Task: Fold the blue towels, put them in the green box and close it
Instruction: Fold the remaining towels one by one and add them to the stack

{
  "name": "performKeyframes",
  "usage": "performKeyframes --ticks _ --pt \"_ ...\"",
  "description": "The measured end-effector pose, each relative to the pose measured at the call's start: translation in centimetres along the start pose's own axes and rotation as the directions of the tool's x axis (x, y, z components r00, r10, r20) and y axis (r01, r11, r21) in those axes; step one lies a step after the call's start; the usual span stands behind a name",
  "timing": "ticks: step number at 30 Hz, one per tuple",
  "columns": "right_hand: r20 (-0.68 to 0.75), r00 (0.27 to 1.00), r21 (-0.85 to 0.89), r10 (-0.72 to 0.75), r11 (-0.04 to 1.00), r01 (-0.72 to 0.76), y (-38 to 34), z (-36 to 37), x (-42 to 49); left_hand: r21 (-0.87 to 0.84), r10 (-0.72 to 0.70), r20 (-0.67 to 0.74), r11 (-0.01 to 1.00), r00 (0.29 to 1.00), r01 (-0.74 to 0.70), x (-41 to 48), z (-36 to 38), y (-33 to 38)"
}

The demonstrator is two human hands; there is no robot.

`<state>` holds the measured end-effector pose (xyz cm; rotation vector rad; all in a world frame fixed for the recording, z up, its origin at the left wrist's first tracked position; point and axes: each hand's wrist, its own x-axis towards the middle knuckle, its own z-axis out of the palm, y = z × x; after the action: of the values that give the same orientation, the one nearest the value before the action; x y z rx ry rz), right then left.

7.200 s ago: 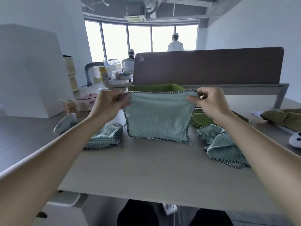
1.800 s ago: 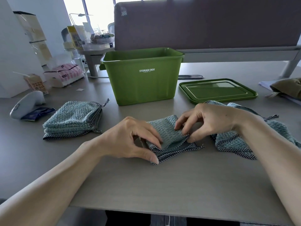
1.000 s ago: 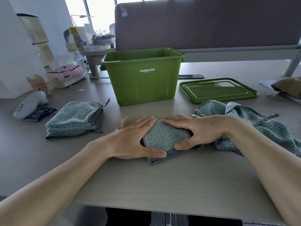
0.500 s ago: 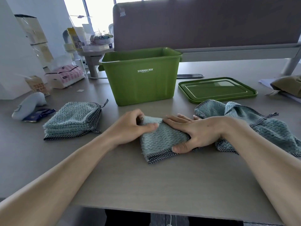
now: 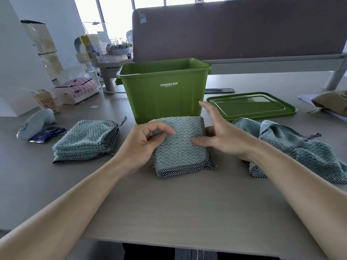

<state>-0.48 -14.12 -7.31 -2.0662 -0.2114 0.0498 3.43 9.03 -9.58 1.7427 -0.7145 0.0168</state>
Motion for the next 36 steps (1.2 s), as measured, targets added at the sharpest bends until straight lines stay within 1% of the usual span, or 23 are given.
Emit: performKeyframes --ticks 3,5,7,9,12,14,16,18,20,22,24,26,28,32,36 --pt "-0.054 0.998 0.138 -0.036 0.99 0.044 0.1 0.6 0.1 -0.117 -0.077 0.049 0.99 0.996 0.082 -0.1 -0.4 0.1" --pt "-0.092 0.995 0.234 -0.046 0.97 0.066 0.2 0.9 0.3 -0.159 -0.121 0.104 0.978 0.987 0.137 -0.2 -0.6 0.2" --pt "-0.1 0.994 0.303 -0.041 0.95 0.07 0.0 1.2 0.4 -0.162 -0.13 0.111 0.976 0.985 0.147 -0.2 -0.9 0.5" --pt "-0.106 0.993 0.329 -0.044 0.941 0.077 -0.5 1.8 0.7 -0.154 -0.13 0.047 0.979 0.99 0.135 -0.2 -1.5 0.8" --pt "-0.207 0.975 0.308 -0.077 0.941 0.14 -1.5 2.8 1.8 -0.104 -0.137 -0.096 0.986 0.986 0.127 -0.4 -3.0 1.0" --pt "-0.249 0.964 0.287 -0.09 0.944 0.162 -2.3 3.9 2.9 -0.086 -0.158 -0.143 0.985 0.977 0.147 -0.8 -4.3 1.1" --pt "-0.227 0.97 0.297 -0.082 0.943 0.149 -3.4 5.4 4.2 -0.059 -0.172 -0.17 0.985 0.97 0.164 -1.2 -6.0 1.2" --pt "-0.173 0.983 0.328 -0.058 0.938 0.113 -4.4 7.0 5.7 -0.006 -0.197 -0.191 0.98 0.962 0.199 -1.4 -8.4 1.4" --pt "-0.115 0.993 0.343 -0.034 0.937 0.072 -5.8 8.6 7.0 0.016 -0.243 -0.167 0.968 0.956 0.249 -1.5 -11.3 1.7" --pt "-0.061 0.998 0.312 -0.028 0.949 0.045 -7.1 10.0 8.4 -0.006 -0.306 -0.142 0.951 0.941 0.308 -1.7 -13.9 2.0" --pt "0.003 1.0 0.284 -0.011 0.959 0.009 -8.3 11.4 9.6 -0.04 -0.338 -0.182 0.941 0.924 0.336 -1.9 -15.9 2.3" --pt "0.082 0.996 0.304 0.021 0.951 -0.045 -9.4 12.6 10.4 -0.017 -0.356 -0.245 0.931 0.902 0.363 -2.0 -17.5 2.1" --pt "0.131 0.991 0.331 0.041 0.94 -0.082 -10.2 13.7 11.1 0.022 -0.382 -0.272 0.915 0.883 0.403 -2.2 -18.8 1.5" --pt "0.14 0.989 0.339 0.048 0.936 -0.093 -10.8 15.7 12.7 0.112 -0.388 -0.326 0.889 0.862 0.443 -2.6 -20.5 0.3" --pt "0.139 0.99 0.179 0.026 0.982 -0.051 -10.9 16.5 13.3 0.21 -0.383 -0.354 0.857 0.853 0.471 -2.8 -21.3 -0.6"
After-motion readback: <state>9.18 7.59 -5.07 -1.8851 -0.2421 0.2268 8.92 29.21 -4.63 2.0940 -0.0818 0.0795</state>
